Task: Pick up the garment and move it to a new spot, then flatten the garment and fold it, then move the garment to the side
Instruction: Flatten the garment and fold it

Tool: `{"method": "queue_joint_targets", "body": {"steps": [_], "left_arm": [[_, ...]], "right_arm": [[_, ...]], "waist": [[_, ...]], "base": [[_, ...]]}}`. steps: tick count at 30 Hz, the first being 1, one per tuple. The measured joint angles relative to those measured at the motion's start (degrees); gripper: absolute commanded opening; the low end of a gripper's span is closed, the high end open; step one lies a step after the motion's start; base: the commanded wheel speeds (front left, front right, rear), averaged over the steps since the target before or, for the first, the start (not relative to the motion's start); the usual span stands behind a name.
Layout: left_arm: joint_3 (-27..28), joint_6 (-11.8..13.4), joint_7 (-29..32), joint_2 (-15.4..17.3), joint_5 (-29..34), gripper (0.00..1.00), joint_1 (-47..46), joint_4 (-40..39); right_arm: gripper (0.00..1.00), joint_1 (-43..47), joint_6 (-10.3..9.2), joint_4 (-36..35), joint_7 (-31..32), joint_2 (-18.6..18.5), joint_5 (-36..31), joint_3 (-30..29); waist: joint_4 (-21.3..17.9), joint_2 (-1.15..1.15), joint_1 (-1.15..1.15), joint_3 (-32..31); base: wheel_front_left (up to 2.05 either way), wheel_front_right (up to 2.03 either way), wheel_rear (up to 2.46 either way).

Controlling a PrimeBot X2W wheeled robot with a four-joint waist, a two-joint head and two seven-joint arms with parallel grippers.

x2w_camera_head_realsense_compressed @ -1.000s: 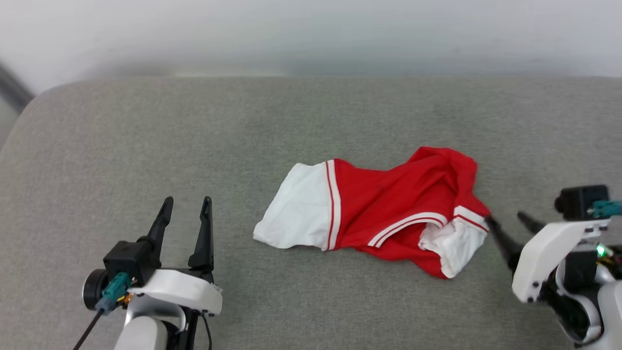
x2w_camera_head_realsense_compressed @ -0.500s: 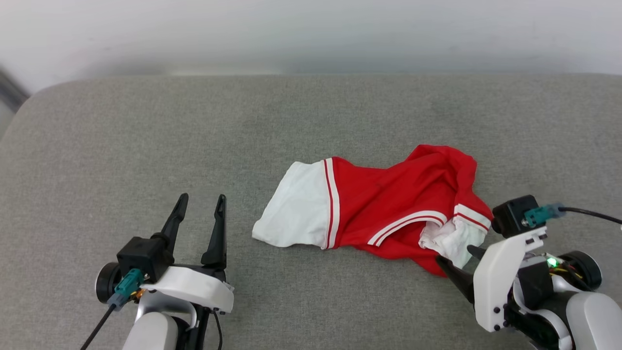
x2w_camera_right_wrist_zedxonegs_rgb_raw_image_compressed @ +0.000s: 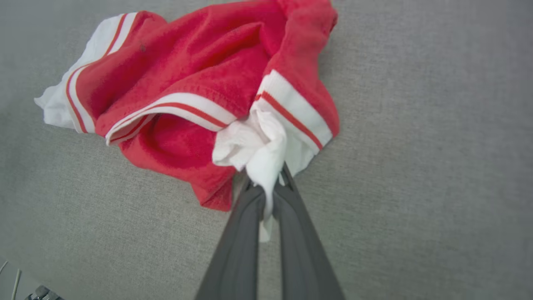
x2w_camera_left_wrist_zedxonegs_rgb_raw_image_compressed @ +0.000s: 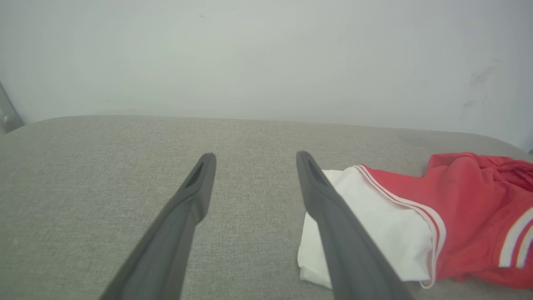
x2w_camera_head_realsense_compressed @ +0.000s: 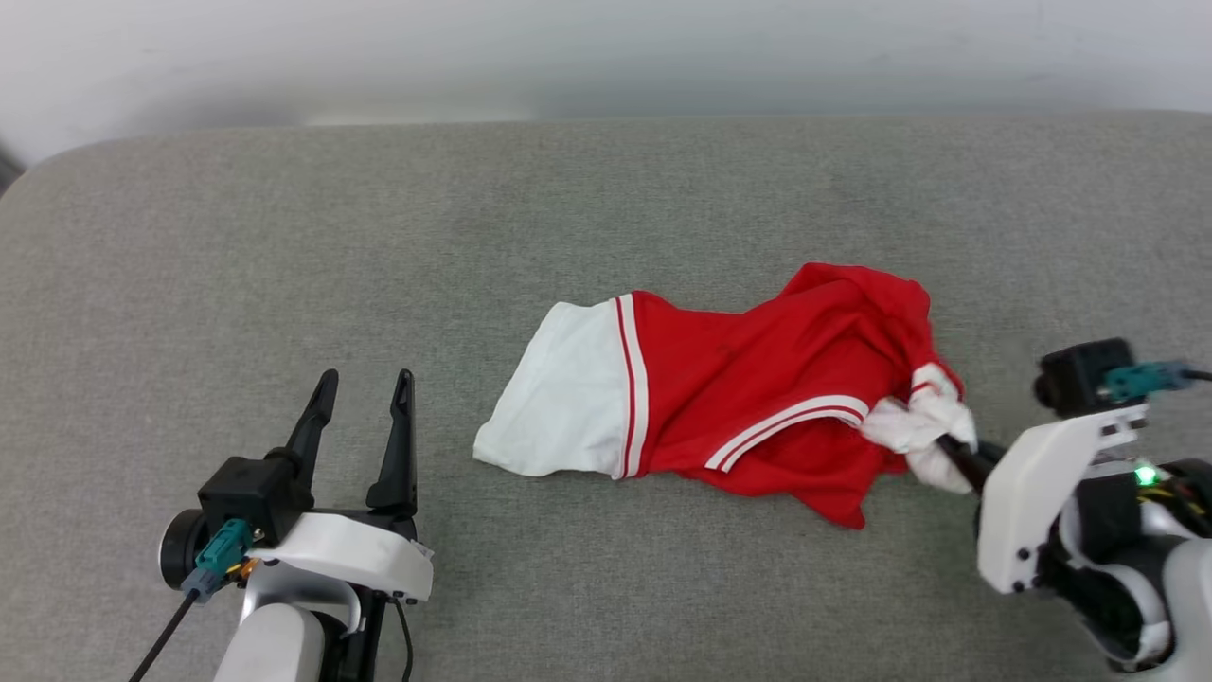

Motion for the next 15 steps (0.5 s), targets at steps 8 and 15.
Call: {"method": "queue_joint_targets", "body": {"steps": [8,15], "left_arm": [[-0.2,0.2,0.0,0.5,0.0,1.00,-0.2,-1.0],[-0.6,0.1,0.0,0.8,-0.1,1.00,-1.3,-1.2]], "right_arm": [[0.00,0.2,0.00,0.9,-1.3,1.4,1.0,-15.2],[0.00,-1.6,-0.01,10.4,-3.9,3.4,2.1,-25.9]], "waist": [[-1.6,0.00,0.00,0.9],[-1.1,0.00,0.00,3.9]], "base": [[0.00,0.00,0.00],[0.00,0.00,0.00]]}}
